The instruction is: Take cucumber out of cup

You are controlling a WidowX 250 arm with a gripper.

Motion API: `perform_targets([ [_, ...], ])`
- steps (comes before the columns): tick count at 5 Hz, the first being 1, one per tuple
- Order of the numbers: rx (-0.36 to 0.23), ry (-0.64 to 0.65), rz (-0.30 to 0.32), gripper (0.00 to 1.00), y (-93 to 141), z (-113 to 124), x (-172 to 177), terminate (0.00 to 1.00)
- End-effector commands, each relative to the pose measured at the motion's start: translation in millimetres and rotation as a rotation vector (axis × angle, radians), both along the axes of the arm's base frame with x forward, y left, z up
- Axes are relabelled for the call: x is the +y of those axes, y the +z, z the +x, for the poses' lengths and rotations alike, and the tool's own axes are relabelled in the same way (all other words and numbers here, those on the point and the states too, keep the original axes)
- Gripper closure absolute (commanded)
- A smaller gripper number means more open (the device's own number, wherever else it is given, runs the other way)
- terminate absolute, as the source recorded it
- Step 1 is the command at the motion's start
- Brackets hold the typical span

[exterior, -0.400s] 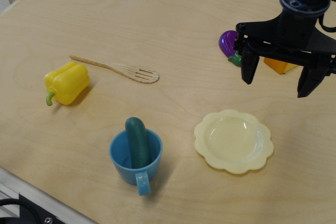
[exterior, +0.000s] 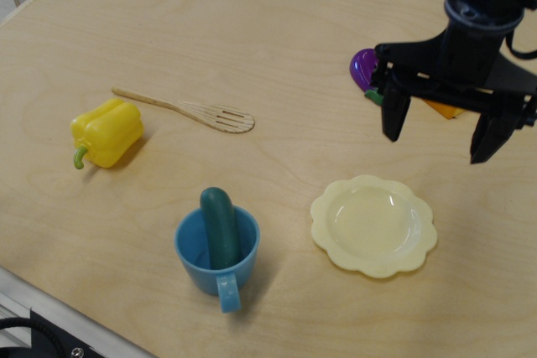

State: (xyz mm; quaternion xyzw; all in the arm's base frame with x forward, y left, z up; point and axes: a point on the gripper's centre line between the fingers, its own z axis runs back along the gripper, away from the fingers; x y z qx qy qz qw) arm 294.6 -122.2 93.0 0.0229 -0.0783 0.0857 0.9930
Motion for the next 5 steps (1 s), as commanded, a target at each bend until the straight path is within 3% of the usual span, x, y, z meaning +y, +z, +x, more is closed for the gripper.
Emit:
perform_targets([
  [1,-0.004,0.315,0.05,0.0,18.7,-39.6,41.1,0.0],
  [3,-0.044,0.572,0.058,0.0,33.3,-87.8,88.1,0.0],
  [4,-0.062,0.697,0.024,0.0,26.0,-102.4,102.3,0.0],
  [5,-0.054,0.739,0.007,0.0,11.6,-104.4,103.7,0.0],
])
